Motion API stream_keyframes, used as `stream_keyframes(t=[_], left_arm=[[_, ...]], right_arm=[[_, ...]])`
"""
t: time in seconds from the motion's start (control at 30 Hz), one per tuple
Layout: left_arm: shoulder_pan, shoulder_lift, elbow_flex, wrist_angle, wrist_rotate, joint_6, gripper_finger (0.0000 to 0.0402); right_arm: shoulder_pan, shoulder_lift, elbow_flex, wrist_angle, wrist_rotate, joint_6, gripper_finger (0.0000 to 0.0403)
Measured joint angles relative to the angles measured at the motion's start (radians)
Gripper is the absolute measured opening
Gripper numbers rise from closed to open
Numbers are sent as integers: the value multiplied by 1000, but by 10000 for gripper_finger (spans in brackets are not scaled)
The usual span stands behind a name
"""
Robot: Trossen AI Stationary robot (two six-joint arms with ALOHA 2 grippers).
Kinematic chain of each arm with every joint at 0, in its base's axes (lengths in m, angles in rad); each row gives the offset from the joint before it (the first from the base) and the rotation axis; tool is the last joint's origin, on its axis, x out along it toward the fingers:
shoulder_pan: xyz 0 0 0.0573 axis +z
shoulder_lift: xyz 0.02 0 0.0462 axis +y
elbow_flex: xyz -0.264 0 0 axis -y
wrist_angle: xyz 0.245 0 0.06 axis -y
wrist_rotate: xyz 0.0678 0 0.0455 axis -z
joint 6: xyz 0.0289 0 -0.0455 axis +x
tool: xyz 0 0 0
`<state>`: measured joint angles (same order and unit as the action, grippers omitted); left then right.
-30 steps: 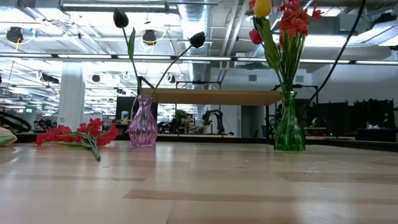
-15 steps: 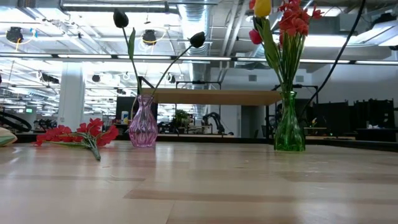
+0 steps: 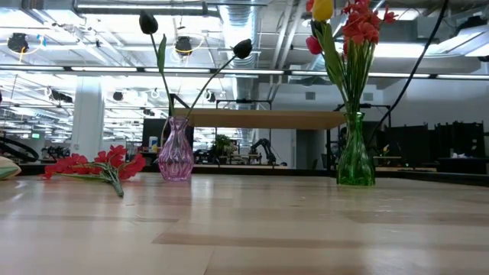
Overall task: Pick and place flowers into a vace then onto a shelf
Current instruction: Put the yellow tulip into the purple vase
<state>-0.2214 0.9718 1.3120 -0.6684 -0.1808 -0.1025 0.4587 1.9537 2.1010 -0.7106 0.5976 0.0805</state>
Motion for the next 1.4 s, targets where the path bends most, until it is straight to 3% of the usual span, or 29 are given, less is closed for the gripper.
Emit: stream_keyframes(t=[0.13, 0.33, 0.6, 1.03, 1.4], left_arm=[[13, 48, 44, -28, -15, -3, 2], [51, 137, 144, -85, -65, -2, 2], [118, 225, 249, -201, -119, -8, 2], [167, 227, 252, -242, -137, -17, 2], [167, 227, 249, -269, -139, -17, 2]], right_arm=[[7, 0, 0, -145, -52, 151, 69], [33, 21, -2, -290, -41, 303, 69], [104, 100, -1, -282, 26, 362, 69], [249, 172, -18, -224, 49, 357, 63], [325, 177, -103, -223, 179, 446, 63]])
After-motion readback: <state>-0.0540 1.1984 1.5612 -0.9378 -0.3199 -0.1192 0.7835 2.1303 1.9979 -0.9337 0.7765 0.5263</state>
